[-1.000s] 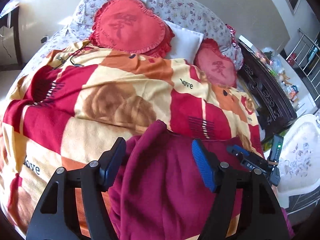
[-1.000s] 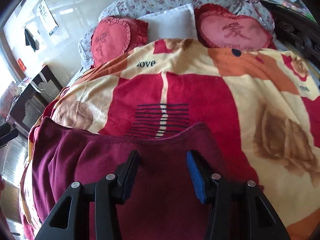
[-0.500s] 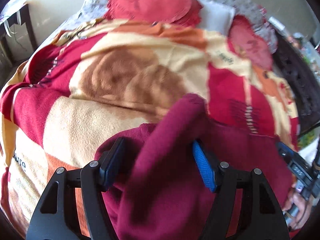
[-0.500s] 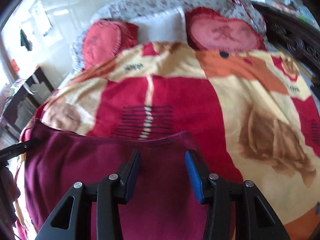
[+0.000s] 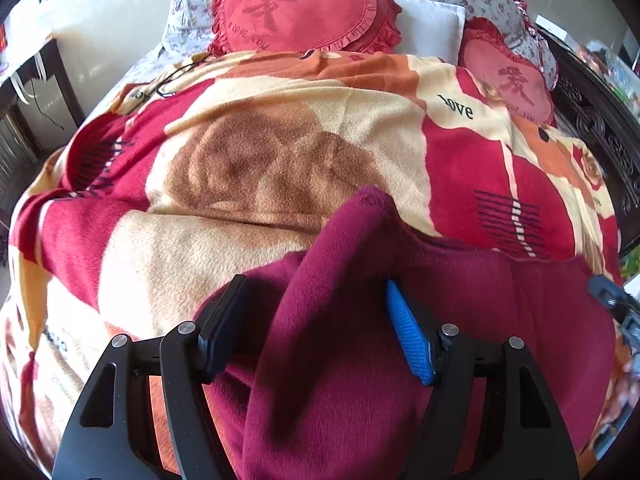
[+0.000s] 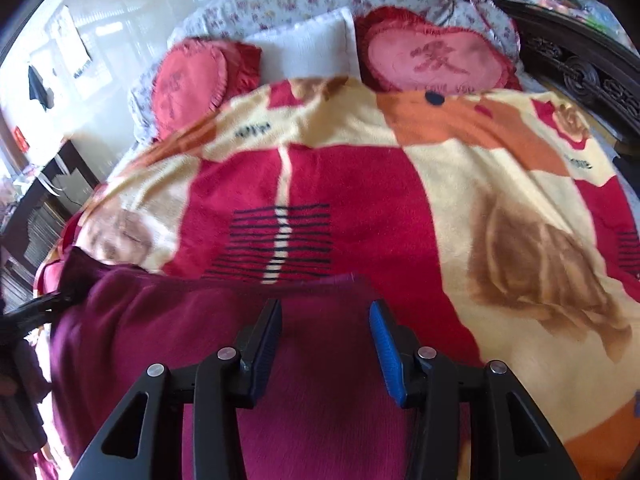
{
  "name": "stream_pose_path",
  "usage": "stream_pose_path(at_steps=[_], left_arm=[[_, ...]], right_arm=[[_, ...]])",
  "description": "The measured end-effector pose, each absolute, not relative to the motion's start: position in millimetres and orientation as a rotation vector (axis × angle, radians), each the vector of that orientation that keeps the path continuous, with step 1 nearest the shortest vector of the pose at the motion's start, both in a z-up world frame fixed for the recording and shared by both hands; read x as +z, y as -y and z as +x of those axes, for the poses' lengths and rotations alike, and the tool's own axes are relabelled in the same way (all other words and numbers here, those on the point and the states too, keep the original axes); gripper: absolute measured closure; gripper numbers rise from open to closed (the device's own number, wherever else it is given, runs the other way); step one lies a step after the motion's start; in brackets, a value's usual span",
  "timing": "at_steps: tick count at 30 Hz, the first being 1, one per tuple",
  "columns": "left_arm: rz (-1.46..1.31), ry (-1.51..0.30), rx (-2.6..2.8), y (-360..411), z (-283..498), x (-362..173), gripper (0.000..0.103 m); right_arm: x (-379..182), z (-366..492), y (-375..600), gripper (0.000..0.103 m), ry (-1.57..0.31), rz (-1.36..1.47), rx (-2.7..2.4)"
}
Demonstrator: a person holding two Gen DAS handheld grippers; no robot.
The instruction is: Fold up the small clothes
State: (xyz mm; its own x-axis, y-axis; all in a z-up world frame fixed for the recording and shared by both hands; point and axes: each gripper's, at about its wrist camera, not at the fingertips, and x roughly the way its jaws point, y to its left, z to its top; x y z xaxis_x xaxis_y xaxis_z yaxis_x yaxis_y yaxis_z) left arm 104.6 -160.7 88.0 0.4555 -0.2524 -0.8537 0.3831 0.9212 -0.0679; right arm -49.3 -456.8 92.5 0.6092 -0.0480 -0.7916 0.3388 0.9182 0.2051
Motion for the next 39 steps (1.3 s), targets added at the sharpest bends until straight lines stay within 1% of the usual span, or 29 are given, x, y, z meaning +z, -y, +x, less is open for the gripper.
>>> stream_pose_path(at_steps=[6,15,19,21,23,33,37,39], left_arm=[[0.151,-0.997,-0.397,152.7,87.2,101.5,0.033],[0.188,-0.981,-0.403,136.5,51.7,109.3,0.033],[0.195,-0.987,-0.396,129.4,40.3,107.9,0.033],[0.188,-0.995,-0.39,123.1,34.1,106.8,0.033],[0.175,-1.004,-0.393,116.8,27.8,104.7,0.033],[0.08,-1.041,-0.387,74.0,1.4,94.1,0.033],[0.026,-1.085,-0.375,54.8,-3.1,76.6,0.033],[0.004,-1.124,-0.371,49.8,-2.6,63.9,0.033]], right_arm=[[117.4,-87.5,439.0,0.059,-0.861,0.339,-0.182],[107.9,-140.1,430.6,0.059,-0.853,0.365,-0.2],[88.0,-138.5,433.0,0.059,-0.922,0.337,-0.242],[79.8,-137.5,437.5,0.059,-0.929,0.369,-0.227],[84.2,-140.5,439.7,0.059,-0.928,0.393,-0.233],[124.3,-152.1,409.8,0.058,-0.857,0.322,-0.224],[113.9,-150.0,403.7,0.058,-0.885,0.318,-0.205],[95.9,-143.6,407.0,0.057,-0.945,0.335,-0.206]])
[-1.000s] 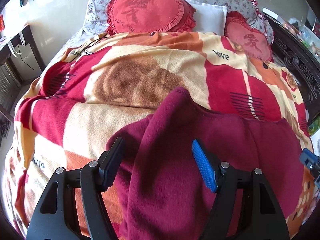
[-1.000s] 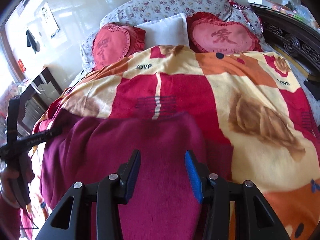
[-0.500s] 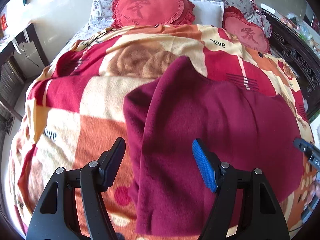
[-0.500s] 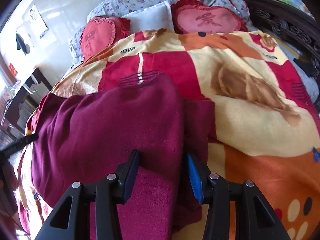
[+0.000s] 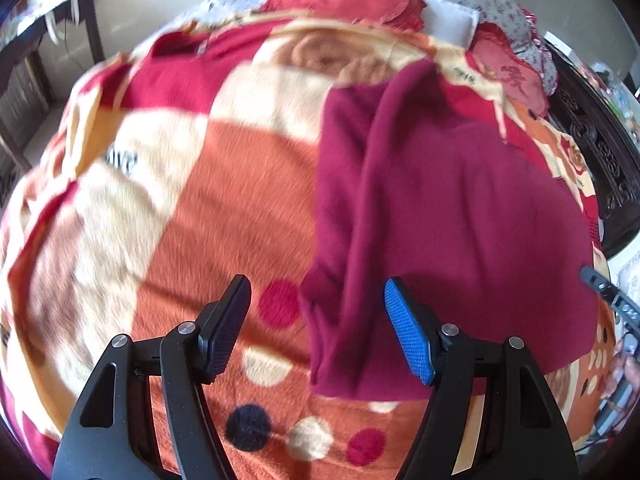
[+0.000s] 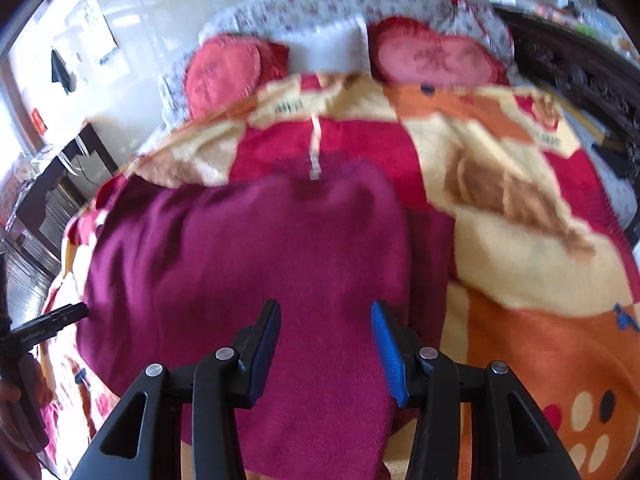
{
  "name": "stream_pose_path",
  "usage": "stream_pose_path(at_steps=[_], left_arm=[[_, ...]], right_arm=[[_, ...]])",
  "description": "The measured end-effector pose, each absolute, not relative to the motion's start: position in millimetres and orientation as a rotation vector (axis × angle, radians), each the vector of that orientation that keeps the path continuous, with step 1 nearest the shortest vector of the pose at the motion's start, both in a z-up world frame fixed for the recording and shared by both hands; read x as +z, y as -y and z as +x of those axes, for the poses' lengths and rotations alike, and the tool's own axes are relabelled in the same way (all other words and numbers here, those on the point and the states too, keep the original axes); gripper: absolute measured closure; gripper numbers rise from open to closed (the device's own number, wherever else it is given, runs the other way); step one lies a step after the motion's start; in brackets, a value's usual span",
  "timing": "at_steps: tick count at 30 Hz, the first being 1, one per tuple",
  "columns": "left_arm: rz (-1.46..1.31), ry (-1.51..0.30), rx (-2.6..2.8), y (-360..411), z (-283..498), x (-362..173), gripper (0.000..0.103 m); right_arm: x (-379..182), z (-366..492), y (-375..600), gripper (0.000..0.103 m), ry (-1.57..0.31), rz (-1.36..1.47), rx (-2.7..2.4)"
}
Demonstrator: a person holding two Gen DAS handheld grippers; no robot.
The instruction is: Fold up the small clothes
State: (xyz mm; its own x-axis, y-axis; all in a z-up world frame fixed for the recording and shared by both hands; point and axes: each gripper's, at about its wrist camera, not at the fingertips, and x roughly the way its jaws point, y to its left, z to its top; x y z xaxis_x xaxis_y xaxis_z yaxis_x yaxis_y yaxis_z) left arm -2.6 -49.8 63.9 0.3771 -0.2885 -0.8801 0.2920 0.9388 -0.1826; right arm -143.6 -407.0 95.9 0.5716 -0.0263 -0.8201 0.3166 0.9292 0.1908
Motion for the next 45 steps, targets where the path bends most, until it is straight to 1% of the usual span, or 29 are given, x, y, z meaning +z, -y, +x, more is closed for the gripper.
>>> stream_pose_path(at_steps=[2,8,13,25,32,35,38,39,41,42,45], left_arm=[[-0.026,-1.158,-0.377,45.6,-2.8,54.5,0.033],[-0.093,-1.163,-0.386,38.5,-6.1,47.6,0.033],[-0.102,-1.166,-0.403,31.8,-12.9,50.4,0.033],[-0.066,-1.155,-0.416,18.1,-25.0,45.2,0.033],[-0.075,-1.143,-0.412,19.0,-29.0,42.5,0.033],[-0.1,-1.13,-0.415,16.3,-32.3,39.5,0.032],[-0.13,-1.122,-0.419,12.1,-35.4,38.5,0.031],[-0.142,-1.121,-0.422,10.6,-35.9,38.5,0.031],[-0.166,-1.121,-0.432,6.7,-36.1,37.8,0.031],[-0.172,-1.121,-0.437,5.3,-36.3,37.5,0.031],[-0.183,-1.119,-0.447,3.4,-37.6,37.9,0.031]], right_arm=[[84.4,-139.2,408.0,0.057,-0.977,0.324,-0.216],[116.2,-134.5,387.2,0.056,-0.915,0.335,-0.166],[131.0,-106.4,347.1,0.056,-0.919,0.311,-0.031],[102.2,-49.2,233.1,0.056,-1.005,0.227,0.235],[62.4,-32.7,196.4,0.055,-1.116,0.188,0.244],[71.5,-28.4,197.0,0.056,-1.123,0.218,0.239],[87.1,-19.1,197.7,0.056,-1.082,0.263,0.238],[92.9,-14.0,197.5,0.054,-1.066,0.277,0.229],[101.2,-2.2,196.0,0.038,-1.047,0.305,0.216],[104.5,5.4,194.0,0.027,-1.041,0.318,0.207],[109.5,29.5,182.9,0.026,-1.037,0.328,0.18]])
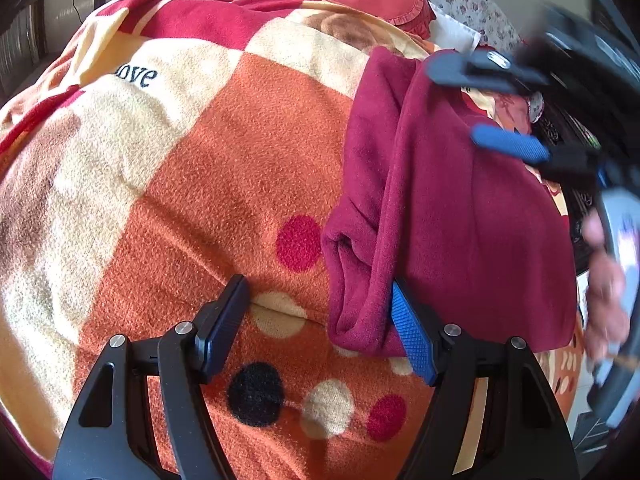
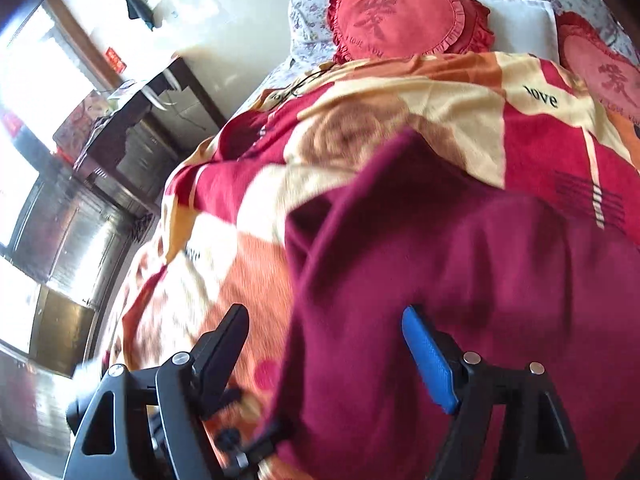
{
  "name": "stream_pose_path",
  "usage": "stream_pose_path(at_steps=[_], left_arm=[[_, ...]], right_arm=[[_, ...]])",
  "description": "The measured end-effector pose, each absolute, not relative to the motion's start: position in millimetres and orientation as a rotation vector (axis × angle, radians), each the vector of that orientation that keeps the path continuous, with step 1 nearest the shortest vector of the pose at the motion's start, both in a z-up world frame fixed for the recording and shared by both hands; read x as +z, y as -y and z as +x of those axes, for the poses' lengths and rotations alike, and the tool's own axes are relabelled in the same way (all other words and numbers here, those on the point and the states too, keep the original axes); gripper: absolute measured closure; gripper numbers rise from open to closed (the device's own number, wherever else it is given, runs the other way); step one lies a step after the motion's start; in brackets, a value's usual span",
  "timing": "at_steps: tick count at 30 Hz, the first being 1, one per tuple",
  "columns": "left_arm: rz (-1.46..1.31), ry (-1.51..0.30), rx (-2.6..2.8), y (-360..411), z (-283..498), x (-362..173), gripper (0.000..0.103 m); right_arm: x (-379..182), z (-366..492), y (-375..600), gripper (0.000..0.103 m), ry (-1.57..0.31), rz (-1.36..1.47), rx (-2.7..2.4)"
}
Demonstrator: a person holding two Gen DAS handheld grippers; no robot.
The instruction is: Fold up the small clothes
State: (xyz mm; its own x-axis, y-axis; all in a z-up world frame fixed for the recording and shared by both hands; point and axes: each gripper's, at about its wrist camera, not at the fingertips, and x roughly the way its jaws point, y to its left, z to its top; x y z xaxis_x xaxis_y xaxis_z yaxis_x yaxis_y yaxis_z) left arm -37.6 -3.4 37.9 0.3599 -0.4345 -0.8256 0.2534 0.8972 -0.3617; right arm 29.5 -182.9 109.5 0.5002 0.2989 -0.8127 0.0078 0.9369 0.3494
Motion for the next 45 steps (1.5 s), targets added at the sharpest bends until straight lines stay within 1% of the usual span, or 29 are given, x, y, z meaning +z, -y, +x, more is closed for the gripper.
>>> stream_pose_path(at_steps=[9,13,15,18,21,23,24,25,26,28,30,31,36,37,38,39,41,42,43,44,45], left_arm=[[-0.21,-1.11,-0.453,-1.4,-41.0,37.7,0.03],[-0.208,-1.106,-0.452,0.0,-40.7,38.4,0.03],[-0.211,-1.105,-0.453,0.4,-41.1,38.7,0.03],[-0.218,-1.107,-0.454,0.9,-39.2,39.2,0.03],[-0.226,-1.109,-0.461,1.0,-35.2,40.6,0.03],[-0.241,-1.105,-0.473,-2.7,-31.6,42.9,0.03],[-0.245,-1.1,-0.481,-4.1,-30.1,44.6,0.03],[-0.248,-1.093,-0.492,-5.8,-27.4,46.1,0.03],[-0.247,-1.08,-0.501,-6.7,-23.9,48.3,0.03],[-0.241,-1.069,-0.514,-7.6,-17.2,50.3,0.03],[-0.237,-1.066,-0.539,-5.8,-10.5,50.6,0.03],[-0.233,-1.066,-0.553,-3.8,-7.8,50.4,0.03],[-0.16,-1.081,-0.612,17.3,-0.2,40.8,0.029],[-0.145,-1.07,-0.617,21.5,-1.3,39.8,0.029],[-0.139,-1.06,-0.627,23.2,-0.7,39.0,0.026],[-0.141,-1.058,-0.633,24.8,-0.1,38.0,0.024],[-0.17,-1.069,-0.638,25.5,3.5,37.0,0.025],[-0.183,-1.071,-0.645,24.6,4.8,36.4,0.029],[-0.217,-1.072,-0.665,23.3,6.2,35.9,0.04],[-0.249,-1.092,-0.696,23.8,7.1,33.8,0.065],[-0.268,-1.109,-0.703,23.1,6.7,32.6,0.068]], right_arm=[[101.0,79.8,157.1,0.026,-1.1,0.171,0.046],[91.6,88.4,143.9,0.018,-1.122,0.072,0.026],[88.1,92.4,137.1,0.016,-1.131,0.021,0.012],[80.6,98.8,131.5,0.015,-1.159,-0.051,-0.022],[78.6,104.6,133.8,0.015,-1.155,-0.061,-0.027],[79.0,107.3,139.4,0.022,-1.153,-0.051,-0.012],[80.0,107.7,141.7,0.036,-1.152,-0.052,-0.012],[81.5,107.6,145.6,0.041,-1.151,-0.055,-0.011],[82.4,108.1,148.7,0.044,-1.152,-0.044,0.008],[85.7,106.2,158.3,0.057,-1.154,-0.023,0.053],[89.4,103.5,169.5,0.062,-1.157,0.021,0.093],[91.1,102.6,175.1,0.065,-1.157,0.053,0.109],[91.6,99.2,185.2,0.066,-1.146,0.128,0.146],[91.6,98.7,184.9,0.066,-1.142,0.127,0.148],[92.1,97.8,184.9,0.066,-1.14,0.127,0.149],[92.2,97.8,185.5,0.066,-1.137,0.13,0.151],[93.3,96.6,187.4,0.067,-1.13,0.145,0.157],[94.3,95.3,188.9,0.069,-1.125,0.154,0.163],[95.4,93.6,191.1,0.071,-1.119,0.162,0.169],[97.1,91.5,193.2,0.073,-1.111,0.171,0.177],[98.8,89.7,194.6,0.079,-1.103,0.18,0.184]])
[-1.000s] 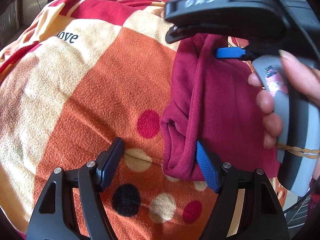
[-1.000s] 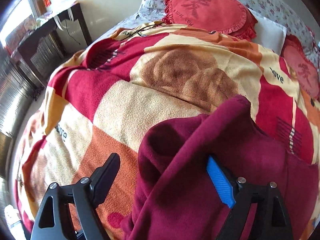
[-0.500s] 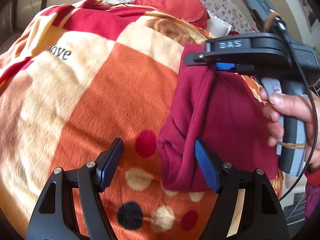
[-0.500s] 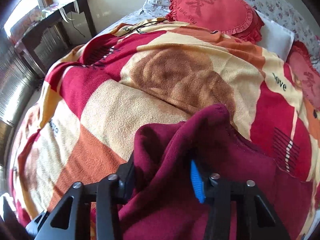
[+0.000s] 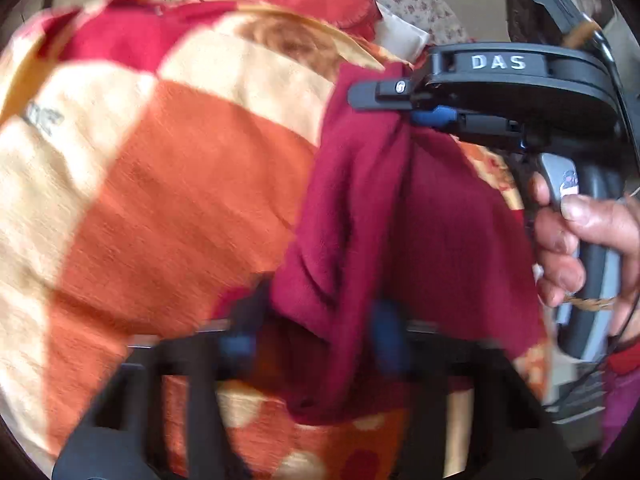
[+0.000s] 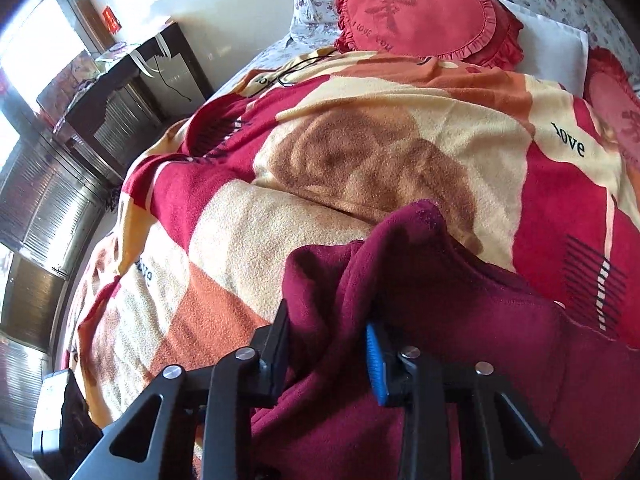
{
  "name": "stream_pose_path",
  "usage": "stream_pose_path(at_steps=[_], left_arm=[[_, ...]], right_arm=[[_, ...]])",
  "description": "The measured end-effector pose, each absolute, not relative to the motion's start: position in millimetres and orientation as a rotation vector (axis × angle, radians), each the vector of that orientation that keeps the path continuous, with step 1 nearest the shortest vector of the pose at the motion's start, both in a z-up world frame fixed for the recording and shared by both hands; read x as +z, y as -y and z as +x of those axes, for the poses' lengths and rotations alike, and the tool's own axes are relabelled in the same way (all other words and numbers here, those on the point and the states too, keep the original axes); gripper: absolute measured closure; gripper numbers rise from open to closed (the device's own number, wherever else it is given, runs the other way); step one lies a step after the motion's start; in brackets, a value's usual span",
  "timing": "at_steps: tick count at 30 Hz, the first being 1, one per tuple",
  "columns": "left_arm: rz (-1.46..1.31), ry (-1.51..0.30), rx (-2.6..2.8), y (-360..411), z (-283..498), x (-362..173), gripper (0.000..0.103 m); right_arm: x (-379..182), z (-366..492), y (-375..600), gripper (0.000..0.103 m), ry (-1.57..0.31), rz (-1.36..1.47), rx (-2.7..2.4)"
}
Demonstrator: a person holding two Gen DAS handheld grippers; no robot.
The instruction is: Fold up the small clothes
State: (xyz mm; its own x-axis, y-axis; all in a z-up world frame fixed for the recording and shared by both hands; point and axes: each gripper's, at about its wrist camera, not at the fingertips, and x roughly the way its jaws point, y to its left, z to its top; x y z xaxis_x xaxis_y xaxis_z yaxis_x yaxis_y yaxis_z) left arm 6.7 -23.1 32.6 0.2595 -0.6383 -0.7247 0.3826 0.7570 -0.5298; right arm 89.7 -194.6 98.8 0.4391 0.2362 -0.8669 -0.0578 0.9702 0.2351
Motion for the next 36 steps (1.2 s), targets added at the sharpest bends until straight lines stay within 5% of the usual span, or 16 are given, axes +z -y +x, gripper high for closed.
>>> stream_pose_path(at_steps=[3,20,34,36], left_arm=[[-0.256,-1.086,-0.697,23.7,-1.5,41.0,0.079],[-0.084,-0.931,-0.913,122.3,-66.2,150.3,0.082],[0.16,-0.988,-1.082,292.7,-128.2,134.7,0.082],[0.168,-1.024,-1.085,306.2,-133.7,125.0,0.082]], right_arm=[[105.4,81.3,196.4,0.085,-1.078,0.194,0.21],[183.9,-5.0,299.2,0.088,-0.867,0.3,0.201],[159.6,-101.9,457.1,0.09,-0.811,0.479,0.07],[149.1,-108.6,472.0,0.1,-0.819,0.495,0.048]])
